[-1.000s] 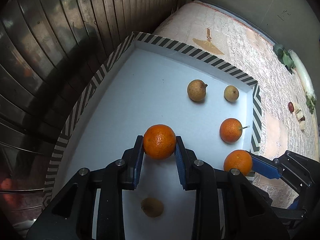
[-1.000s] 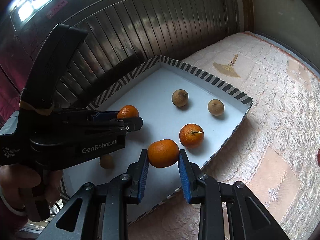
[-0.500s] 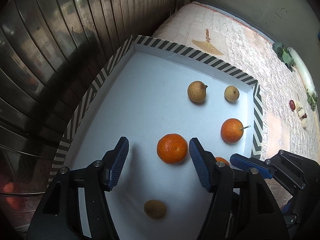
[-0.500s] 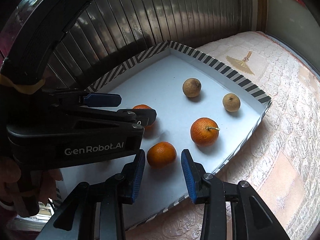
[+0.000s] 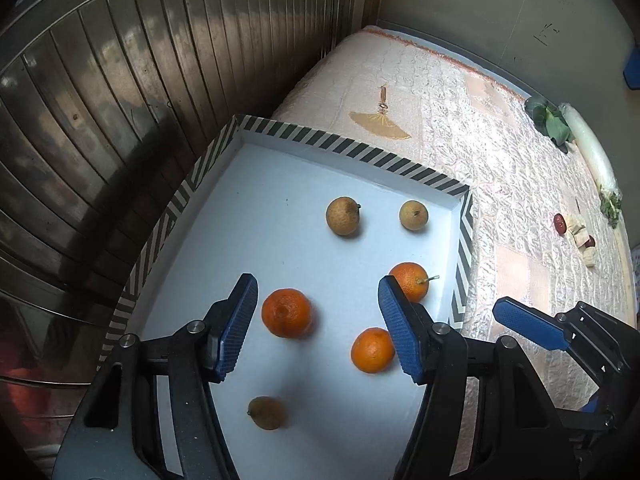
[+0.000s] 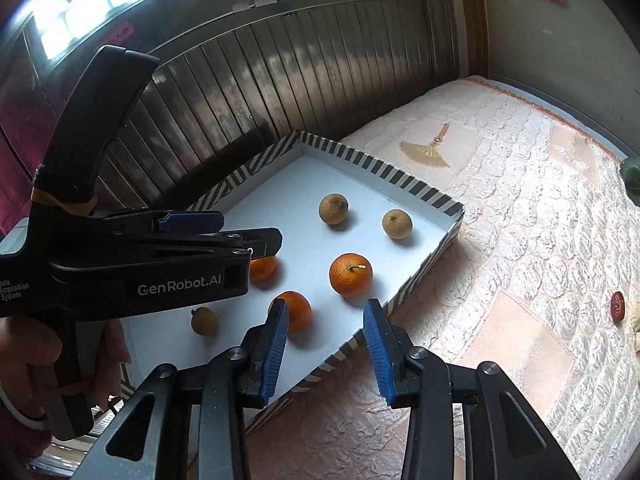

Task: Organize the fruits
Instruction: 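Move both grippers back over the bed toward the dates and cakes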

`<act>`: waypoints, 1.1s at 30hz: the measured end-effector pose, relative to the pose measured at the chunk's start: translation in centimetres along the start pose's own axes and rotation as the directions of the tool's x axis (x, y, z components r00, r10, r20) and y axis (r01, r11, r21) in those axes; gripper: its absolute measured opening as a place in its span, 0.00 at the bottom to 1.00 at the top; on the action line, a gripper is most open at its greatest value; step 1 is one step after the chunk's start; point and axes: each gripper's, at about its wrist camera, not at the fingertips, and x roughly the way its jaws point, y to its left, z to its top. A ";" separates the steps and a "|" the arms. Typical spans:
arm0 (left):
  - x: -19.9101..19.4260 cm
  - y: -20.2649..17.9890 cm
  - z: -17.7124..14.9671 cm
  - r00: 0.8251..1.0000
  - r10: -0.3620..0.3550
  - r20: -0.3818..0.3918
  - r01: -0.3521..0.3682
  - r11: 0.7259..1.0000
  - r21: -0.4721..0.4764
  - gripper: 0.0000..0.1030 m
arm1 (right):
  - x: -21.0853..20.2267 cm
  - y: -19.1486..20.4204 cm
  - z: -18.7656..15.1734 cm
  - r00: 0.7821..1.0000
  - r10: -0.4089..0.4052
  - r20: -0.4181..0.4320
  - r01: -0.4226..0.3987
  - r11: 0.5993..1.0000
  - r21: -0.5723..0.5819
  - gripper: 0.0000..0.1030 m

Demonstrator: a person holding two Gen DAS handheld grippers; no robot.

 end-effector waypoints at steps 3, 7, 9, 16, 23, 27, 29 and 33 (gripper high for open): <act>-0.1 -1.9 0.4 1.000 -0.012 0.003 0.012 1.000 0.027 0.61 | -1.2 -1.3 -0.4 1.000 -0.022 0.014 0.022 0.999 0.034 0.36; 0.1 -4.9 0.7 0.999 -0.037 0.005 0.037 0.997 0.066 0.61 | -2.5 -3.3 -1.0 0.998 -0.061 0.026 0.059 0.995 0.084 0.36; 0.4 -6.6 0.8 0.999 -0.053 0.000 0.053 0.995 0.088 0.61 | -3.1 -4.6 -1.3 0.996 -0.082 0.028 0.078 0.991 0.109 0.36; 0.8 -12.4 0.9 0.994 -0.109 -0.022 0.111 0.980 0.165 0.61 | -6.3 -8.6 -3.3 0.988 -0.148 0.034 0.139 0.972 0.191 0.36; 1.3 -17.8 0.5 0.987 -0.151 -0.047 0.158 0.959 0.237 0.61 | -9.5 -12.9 -6.1 0.977 -0.213 0.022 0.199 0.940 0.276 0.36; 1.6 -20.5 0.0 0.984 -0.169 -0.064 0.180 0.945 0.274 0.61 | -10.9 -15.3 -7.7 0.969 -0.248 0.008 0.232 0.918 0.322 0.36; 1.9 -21.9 -0.1 0.981 -0.176 -0.075 0.191 0.938 0.291 0.61 | -11.5 -16.5 -8.6 0.964 -0.265 0.000 0.248 0.905 0.347 0.36; 2.4 -24.0 -0.2 0.978 -0.187 -0.094 0.208 0.926 0.315 0.61 | -12.7 -18.6 -10.2 0.956 -0.294 -0.015 0.277 0.879 0.388 0.36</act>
